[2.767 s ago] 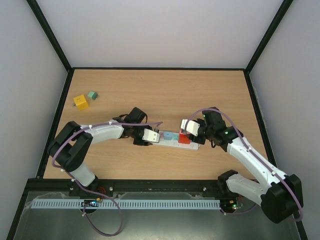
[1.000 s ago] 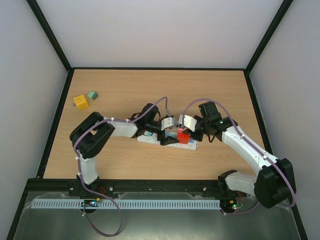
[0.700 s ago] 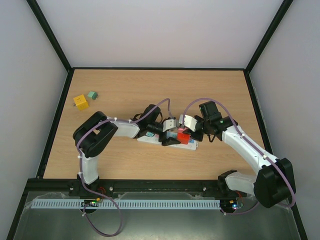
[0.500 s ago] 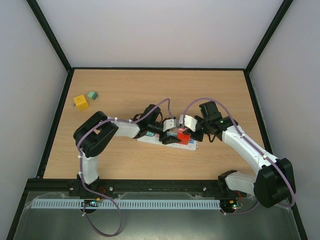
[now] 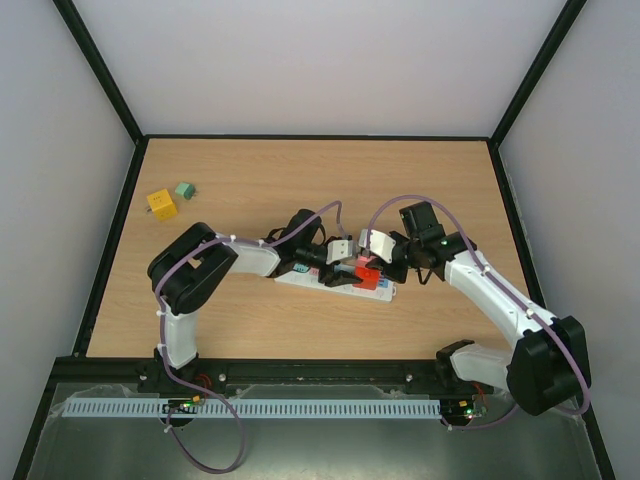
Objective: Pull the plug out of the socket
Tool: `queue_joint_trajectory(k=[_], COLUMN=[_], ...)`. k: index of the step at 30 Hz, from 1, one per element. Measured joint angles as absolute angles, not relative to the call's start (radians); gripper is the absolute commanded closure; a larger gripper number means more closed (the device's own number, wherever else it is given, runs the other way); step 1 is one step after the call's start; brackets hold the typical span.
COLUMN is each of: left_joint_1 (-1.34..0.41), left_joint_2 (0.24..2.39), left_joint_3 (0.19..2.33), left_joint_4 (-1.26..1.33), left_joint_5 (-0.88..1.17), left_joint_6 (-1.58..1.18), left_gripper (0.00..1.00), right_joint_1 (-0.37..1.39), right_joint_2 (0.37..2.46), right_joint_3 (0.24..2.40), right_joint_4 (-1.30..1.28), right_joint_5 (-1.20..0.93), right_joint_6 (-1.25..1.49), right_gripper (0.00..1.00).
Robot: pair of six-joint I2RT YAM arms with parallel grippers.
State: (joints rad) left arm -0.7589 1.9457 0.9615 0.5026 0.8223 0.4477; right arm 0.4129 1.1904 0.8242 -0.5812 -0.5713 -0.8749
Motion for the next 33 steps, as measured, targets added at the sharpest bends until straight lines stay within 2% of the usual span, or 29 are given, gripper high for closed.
queue_joint_trajectory(k=[15, 33], left_joint_1=[-0.77, -0.774], left_joint_2=[1.947, 1.958], left_joint_3=[0.946, 0.957], left_joint_4=[0.54, 0.54], left_joint_5=[0.819, 0.819], left_joint_6=[0.468, 0.467], left_gripper=[0.58, 0.59], right_joint_1=[0.379, 0.354], right_joint_2=[1.223, 1.201], right_joint_3=[0.879, 0.942], right_joint_4=[-0.67, -0.702], right_joint_5=[-0.61, -0.627], right_joint_6=[-0.874, -0.875], right_gripper=[0.93, 0.94])
